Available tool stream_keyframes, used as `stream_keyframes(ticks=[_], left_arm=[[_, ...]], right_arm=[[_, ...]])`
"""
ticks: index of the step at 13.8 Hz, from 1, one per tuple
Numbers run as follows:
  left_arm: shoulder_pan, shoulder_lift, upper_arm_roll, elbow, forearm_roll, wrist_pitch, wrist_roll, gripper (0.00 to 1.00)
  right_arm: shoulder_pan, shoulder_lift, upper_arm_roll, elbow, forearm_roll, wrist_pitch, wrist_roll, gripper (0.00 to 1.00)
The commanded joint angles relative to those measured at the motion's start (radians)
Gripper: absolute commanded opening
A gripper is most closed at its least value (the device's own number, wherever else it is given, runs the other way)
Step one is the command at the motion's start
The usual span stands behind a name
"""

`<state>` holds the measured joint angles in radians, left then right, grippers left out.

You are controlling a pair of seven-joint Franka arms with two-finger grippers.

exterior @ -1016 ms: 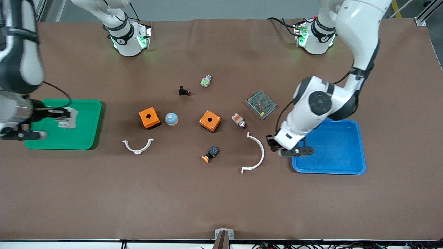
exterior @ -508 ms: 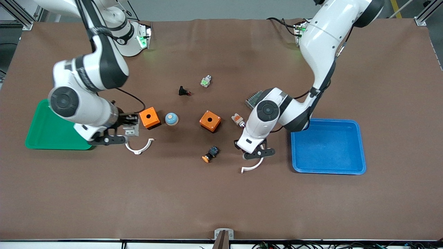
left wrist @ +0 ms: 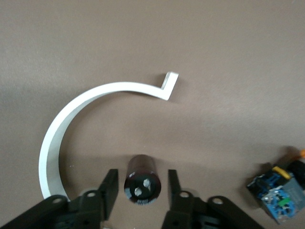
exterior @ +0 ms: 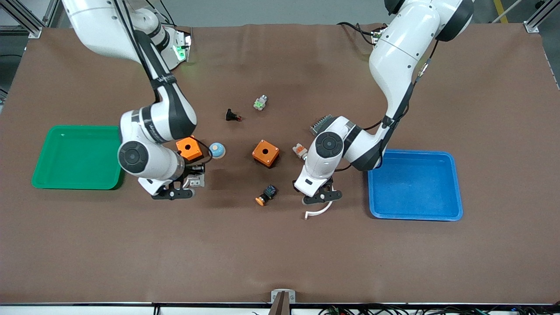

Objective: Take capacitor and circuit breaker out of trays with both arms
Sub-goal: 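Lower and release the capacitor while the right gripper releases the breaker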

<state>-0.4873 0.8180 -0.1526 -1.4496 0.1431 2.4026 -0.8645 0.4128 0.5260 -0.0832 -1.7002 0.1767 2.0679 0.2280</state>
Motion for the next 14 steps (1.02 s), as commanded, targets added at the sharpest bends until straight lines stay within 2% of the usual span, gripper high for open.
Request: stream_keyframes(ticks=[1, 3, 11, 12, 13, 14], left_arm=[[0.012, -0.054, 0.01, 0.038, 0.021, -0.095, -0.011, 1.0], [0.061, -0.101, 0.008, 0.089, 0.02, -0.231, 0.028, 1.0], [0.245, -0.422, -0.004, 0.08, 0.01, -0.485, 0.208, 1.0], [0.245, -0.457, 0.001, 0.08, 0.01, -0.526, 0.209, 1.0], [0.25, -0.488, 0.007, 0.078, 0.019, -0.566, 0.219, 1.0], [0.272, -0.511, 0.007, 0.078, 0.021, -0.609, 0.263, 1.0]], right_arm=[[0.046, 0.049, -0.013, 0.013, 0.027, 0.063, 0.063, 0.24], [0.072, 0.072, -0.013, 0.017, 0.027, 0.087, 0.121, 0.23], [0.123, 0.127, -0.013, 0.048, 0.03, 0.123, 0.209, 0.23], [0.123, 0.126, -0.013, 0.048, 0.03, 0.121, 0.209, 0.29], [0.121, 0.123, -0.013, 0.047, 0.029, 0.11, 0.211, 0.71], [0.12, 0.118, -0.015, 0.039, 0.029, 0.109, 0.212, 1.0]])
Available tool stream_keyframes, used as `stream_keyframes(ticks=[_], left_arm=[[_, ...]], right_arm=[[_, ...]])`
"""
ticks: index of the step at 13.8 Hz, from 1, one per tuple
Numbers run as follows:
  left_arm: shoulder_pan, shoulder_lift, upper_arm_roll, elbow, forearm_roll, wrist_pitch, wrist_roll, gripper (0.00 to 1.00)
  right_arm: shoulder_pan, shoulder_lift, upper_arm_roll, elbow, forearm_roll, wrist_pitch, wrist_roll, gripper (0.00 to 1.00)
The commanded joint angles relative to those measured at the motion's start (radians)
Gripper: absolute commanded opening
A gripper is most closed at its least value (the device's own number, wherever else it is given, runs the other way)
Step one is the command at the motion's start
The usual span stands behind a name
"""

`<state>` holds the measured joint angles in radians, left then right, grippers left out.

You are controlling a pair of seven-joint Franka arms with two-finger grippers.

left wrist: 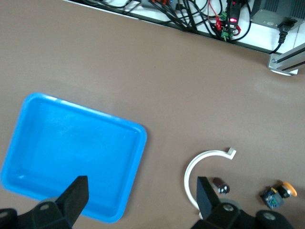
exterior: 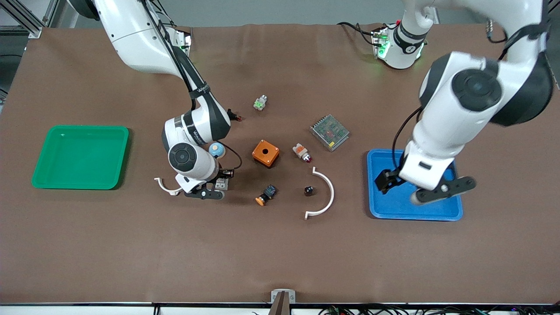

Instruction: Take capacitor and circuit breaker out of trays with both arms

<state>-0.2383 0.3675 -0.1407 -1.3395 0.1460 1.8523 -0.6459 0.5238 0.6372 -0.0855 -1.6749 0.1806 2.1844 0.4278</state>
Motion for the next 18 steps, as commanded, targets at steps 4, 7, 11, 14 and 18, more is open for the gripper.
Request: stream_keyframes(ticks=[4, 7, 11, 14, 18], left_arm=[[0.166, -0.163, -0.022, -0.038, 0.0, -0.215, 0.312, 1.0], [0.261, -0.241, -0.053, -0.052, -0.049, -0.329, 0.422, 1.0], [0.267, -0.398, -0.014, -0.222, -0.114, -0.329, 0.443, 1.0], [0.22, -0.488, 0.085, -0.302, -0.151, -0.331, 0.549, 1.0], [0.171, -0.519, 0.113, -0.325, -0.152, -0.334, 0.542, 1.0]], right_arm=[[-0.002, -0.227, -0.019, -0.028, 0.019, -0.265, 0.045, 1.0], [-0.045, -0.507, -0.022, -0.132, 0.013, -0.435, 0.045, 1.0], [-0.16, -0.738, -0.022, -0.221, -0.061, -0.538, 0.022, 1.0], [-0.253, -0.784, -0.022, -0.215, -0.125, -0.554, -0.097, 1.0], [-0.421, -0.769, -0.022, -0.126, -0.125, -0.552, -0.321, 1.0]])
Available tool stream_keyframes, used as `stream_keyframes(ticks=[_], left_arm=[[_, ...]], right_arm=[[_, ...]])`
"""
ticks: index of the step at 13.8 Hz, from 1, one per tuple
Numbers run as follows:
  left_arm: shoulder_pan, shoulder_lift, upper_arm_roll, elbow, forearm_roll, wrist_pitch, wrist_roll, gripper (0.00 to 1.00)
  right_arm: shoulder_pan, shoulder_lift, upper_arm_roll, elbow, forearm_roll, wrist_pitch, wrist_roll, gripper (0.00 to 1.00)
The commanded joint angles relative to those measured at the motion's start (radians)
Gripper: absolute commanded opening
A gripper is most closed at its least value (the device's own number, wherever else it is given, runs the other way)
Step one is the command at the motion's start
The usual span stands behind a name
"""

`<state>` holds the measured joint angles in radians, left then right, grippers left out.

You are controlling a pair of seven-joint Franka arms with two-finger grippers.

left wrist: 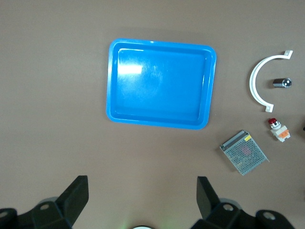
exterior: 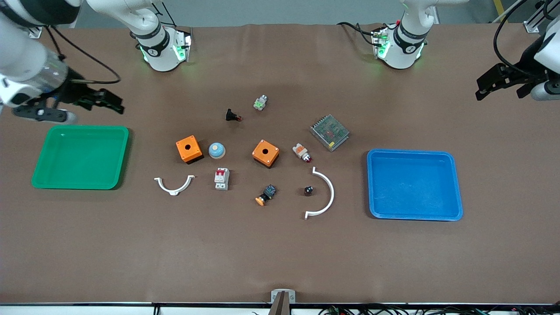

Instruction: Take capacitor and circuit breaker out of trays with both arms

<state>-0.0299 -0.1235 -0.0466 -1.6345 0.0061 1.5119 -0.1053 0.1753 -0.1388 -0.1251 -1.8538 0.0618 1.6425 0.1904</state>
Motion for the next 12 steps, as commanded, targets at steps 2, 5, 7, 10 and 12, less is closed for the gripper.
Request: stream_keyframes(ticks=[2, 5, 7, 10, 12], left_arm=[[-0.044, -0.03, 0.013, -0.027, -0.014, 0.013, -0.007, 1.0], [-0.047, -0.03, 0.004, -0.027, -0.014, 0.016, 0.002, 1.0], [-0.047, -0.03, 0.001, -0.025, -0.014, 0.017, 0.004, 1.0], [-0.047, -0.025, -0.004, -0.022, -0.011, 0.016, 0.013, 1.0], [-0.048, -0.021, -0.006, -0.005, 0.0, 0.013, 0.016, 1.0]], right_arm=[[-0.126, 0.037, 0.018, 0.106, -0.008, -0.01, -0.159, 1.0], [-0.169, 0.112, 0.018, 0.232, -0.013, -0.026, -0.204, 1.0], [-0.166, 0.148, 0.019, 0.298, -0.031, -0.064, -0.204, 1.0], [-0.168, 0.154, 0.021, 0.311, -0.037, -0.063, -0.203, 1.0], [-0.168, 0.154, 0.021, 0.311, -0.039, -0.063, -0.204, 1.0]])
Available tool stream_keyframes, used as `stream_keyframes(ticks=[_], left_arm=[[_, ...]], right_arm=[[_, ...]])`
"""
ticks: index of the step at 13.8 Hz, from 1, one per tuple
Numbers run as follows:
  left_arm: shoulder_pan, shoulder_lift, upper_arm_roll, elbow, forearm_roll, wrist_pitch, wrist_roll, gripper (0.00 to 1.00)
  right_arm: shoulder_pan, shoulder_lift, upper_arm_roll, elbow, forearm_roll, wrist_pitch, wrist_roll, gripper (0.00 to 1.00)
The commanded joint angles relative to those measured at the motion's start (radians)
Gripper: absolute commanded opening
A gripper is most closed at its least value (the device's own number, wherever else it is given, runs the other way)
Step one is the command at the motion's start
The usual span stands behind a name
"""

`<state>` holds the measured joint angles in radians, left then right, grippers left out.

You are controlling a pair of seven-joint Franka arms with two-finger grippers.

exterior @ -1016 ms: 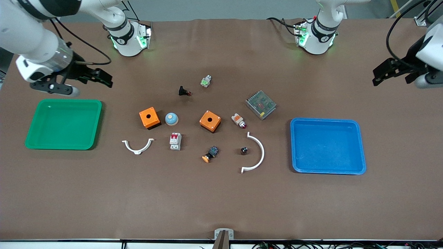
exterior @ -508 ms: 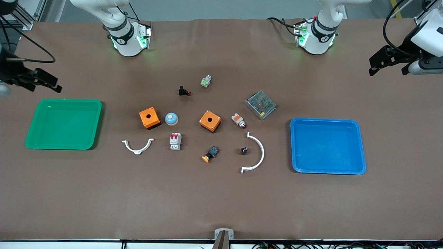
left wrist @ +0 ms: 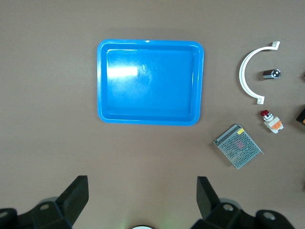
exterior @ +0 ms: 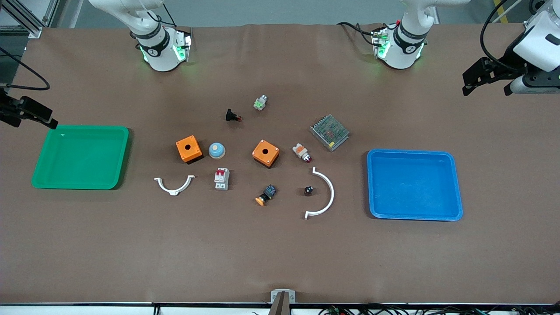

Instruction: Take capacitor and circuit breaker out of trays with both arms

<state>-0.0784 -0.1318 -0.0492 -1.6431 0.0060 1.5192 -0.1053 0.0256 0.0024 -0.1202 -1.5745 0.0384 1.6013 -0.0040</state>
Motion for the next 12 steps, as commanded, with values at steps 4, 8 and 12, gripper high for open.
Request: stream_keyframes(ticks=[4, 8, 12], left_arm=[[0.003, 0.006, -0.003, 0.017, 0.002, 0.004, 0.016, 1.0], [0.003, 0.011, -0.001, 0.034, 0.002, 0.004, 0.013, 1.0], [0.002, 0.018, -0.003, 0.035, 0.0, -0.004, 0.013, 1.0]], right_arm=[[-0.018, 0.011, 0.016, 0.048, -0.017, -0.02, -0.01, 1.0], [-0.016, 0.011, 0.016, 0.062, -0.017, -0.017, -0.01, 1.0], [-0.018, 0.011, 0.016, 0.064, -0.018, -0.021, -0.011, 1.0]])
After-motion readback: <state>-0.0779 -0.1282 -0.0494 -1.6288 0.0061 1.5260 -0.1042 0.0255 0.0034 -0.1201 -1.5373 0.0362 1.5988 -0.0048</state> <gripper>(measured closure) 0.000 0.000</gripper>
